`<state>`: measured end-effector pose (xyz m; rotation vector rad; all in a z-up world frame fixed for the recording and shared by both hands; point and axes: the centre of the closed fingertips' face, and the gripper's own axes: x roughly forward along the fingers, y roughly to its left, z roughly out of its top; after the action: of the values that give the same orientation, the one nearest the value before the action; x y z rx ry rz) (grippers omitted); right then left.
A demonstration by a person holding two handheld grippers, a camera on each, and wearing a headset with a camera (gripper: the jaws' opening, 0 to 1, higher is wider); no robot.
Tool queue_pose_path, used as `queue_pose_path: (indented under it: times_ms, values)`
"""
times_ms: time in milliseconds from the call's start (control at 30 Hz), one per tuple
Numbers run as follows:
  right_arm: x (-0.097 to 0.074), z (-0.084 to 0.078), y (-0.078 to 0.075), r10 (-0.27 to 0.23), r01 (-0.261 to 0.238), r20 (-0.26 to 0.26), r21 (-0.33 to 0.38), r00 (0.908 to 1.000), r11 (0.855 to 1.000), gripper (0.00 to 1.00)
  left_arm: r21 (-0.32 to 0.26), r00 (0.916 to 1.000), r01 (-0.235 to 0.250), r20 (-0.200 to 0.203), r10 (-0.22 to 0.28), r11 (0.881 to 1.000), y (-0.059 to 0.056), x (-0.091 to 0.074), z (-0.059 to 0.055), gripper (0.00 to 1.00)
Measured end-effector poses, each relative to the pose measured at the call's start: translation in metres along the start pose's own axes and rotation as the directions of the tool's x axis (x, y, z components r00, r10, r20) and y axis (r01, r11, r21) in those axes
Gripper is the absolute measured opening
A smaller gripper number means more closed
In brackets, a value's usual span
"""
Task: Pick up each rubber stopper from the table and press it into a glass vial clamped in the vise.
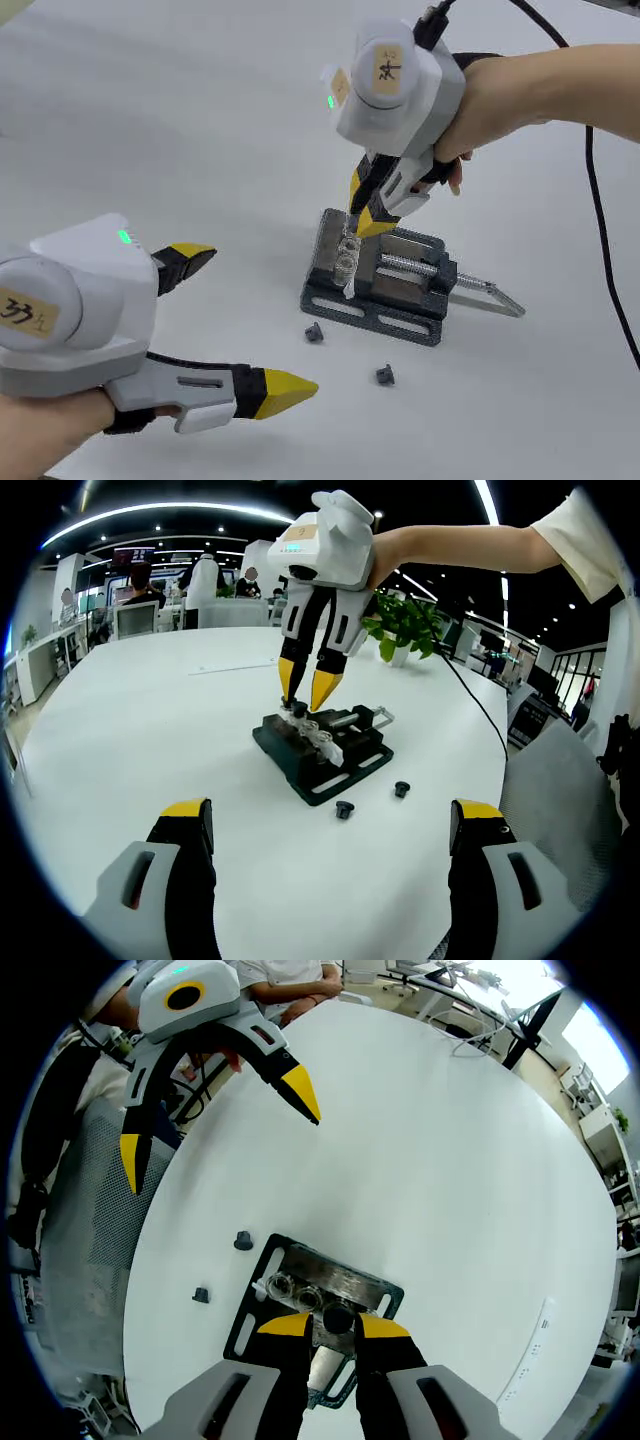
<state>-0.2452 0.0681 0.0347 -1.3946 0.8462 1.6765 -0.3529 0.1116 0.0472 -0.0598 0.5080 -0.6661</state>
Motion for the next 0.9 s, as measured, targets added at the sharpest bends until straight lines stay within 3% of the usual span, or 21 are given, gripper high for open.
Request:
queue_pose_path:
  times_ms: [267,533,900]
  values:
    - [-0.016,0.000,-0.007,-0.008,0.006,0.063,0.045,0.9980,0.999,0.07,0.002,0.9999,-0.009,0.006,0.009,1.000,0.006,-0.001,0.004,0.98]
    - [-0.009,-0.001,-0.001,0.037,-0.041,0.070,0.058,0.9969,0.997,0.02,-0.004,0.9999,-0.014,-0.001,0.014,1.000,0.010,-0.002,0.002,0.98]
    - [-0.004,0.004,0.002,0.043,-0.047,0.079,0.055,0.9959,0.997,0.00,-0.009,0.9999,-0.007,-0.013,0.007,1.000,0.008,-0.001,-0.003,0.98]
